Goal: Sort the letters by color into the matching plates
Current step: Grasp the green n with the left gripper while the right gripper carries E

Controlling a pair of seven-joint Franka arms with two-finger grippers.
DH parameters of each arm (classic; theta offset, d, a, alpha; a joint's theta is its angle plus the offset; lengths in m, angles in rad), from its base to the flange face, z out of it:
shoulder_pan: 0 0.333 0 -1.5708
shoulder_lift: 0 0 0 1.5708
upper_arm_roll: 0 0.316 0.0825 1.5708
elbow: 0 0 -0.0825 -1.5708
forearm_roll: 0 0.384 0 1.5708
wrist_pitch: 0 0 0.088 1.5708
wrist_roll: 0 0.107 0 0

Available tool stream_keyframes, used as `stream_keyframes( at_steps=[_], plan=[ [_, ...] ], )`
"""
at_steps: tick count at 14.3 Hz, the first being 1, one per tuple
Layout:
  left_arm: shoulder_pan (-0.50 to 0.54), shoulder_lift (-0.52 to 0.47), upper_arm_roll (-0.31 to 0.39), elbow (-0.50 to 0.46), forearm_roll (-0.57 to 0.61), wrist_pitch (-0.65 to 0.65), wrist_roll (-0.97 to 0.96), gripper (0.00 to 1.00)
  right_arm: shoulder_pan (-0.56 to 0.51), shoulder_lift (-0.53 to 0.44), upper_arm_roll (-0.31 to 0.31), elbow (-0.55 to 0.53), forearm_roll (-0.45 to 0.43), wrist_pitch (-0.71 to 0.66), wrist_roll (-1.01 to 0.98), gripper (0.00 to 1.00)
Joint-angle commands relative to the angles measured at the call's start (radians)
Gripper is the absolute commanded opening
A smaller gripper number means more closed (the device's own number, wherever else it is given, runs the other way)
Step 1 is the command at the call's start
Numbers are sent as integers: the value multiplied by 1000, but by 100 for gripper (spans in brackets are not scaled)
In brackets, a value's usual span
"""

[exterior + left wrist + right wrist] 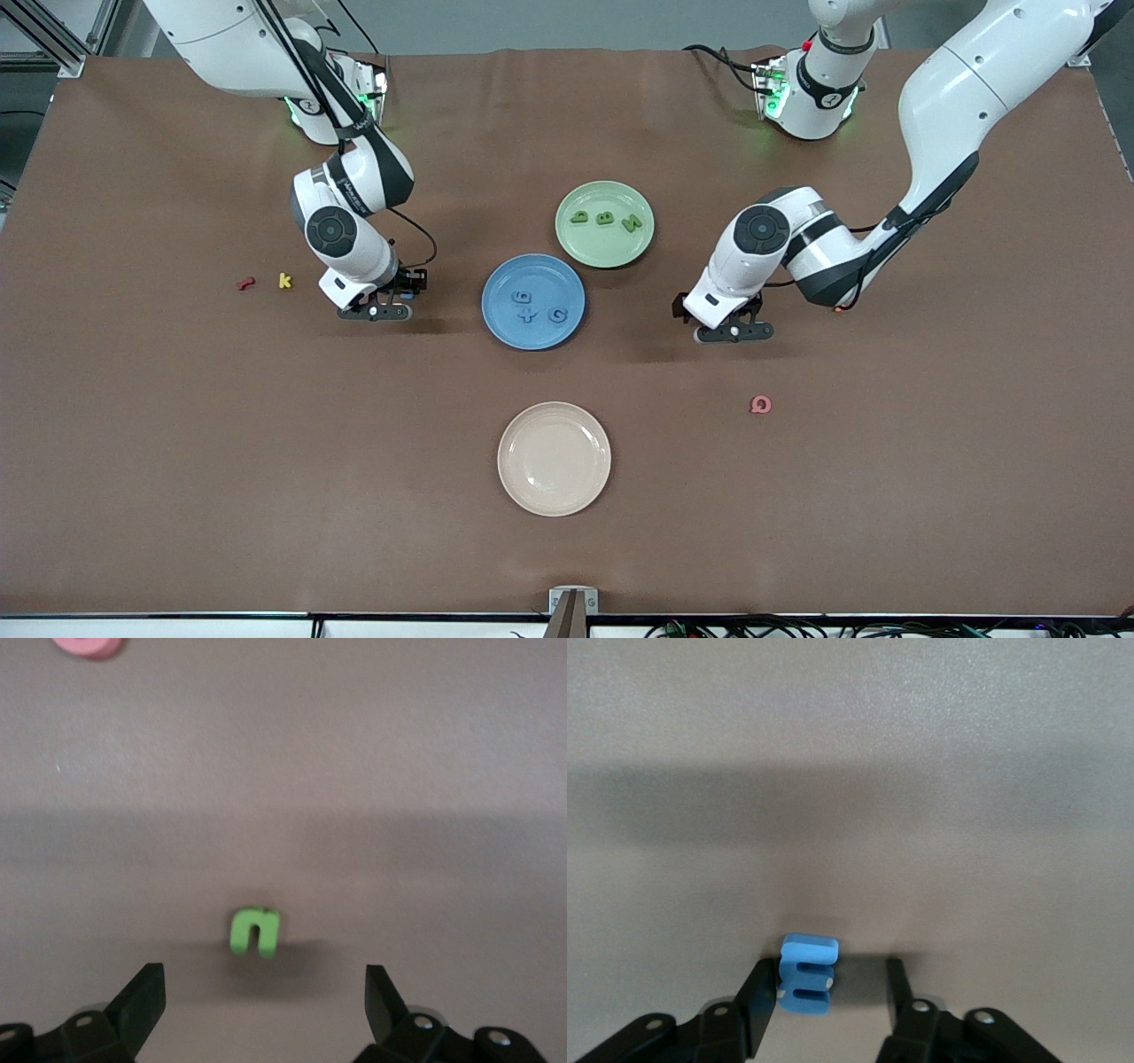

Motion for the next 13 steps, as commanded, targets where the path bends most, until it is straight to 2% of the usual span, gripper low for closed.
stream_keyframes(
  at_steps=[1,3,6,10,13],
  plan=[
    [-8,20,29,2,70,34,8,99,-7,8,11,-12,-3,33,18,54],
    [-11,36,37,13,73,34,6,97,-6,13,11,-10,-3,40,19,51],
    [-14,46,39,22,74,34,5,86,-3,13,11,-6,-3,38,31,40],
    [-47,58,66,38,74,34,0,70,-1,13,12,-1,-1,32,76,4],
    [-77,58,89,52,74,34,-6,58,0,10,29,23,0,-1,168,0]
  ],
)
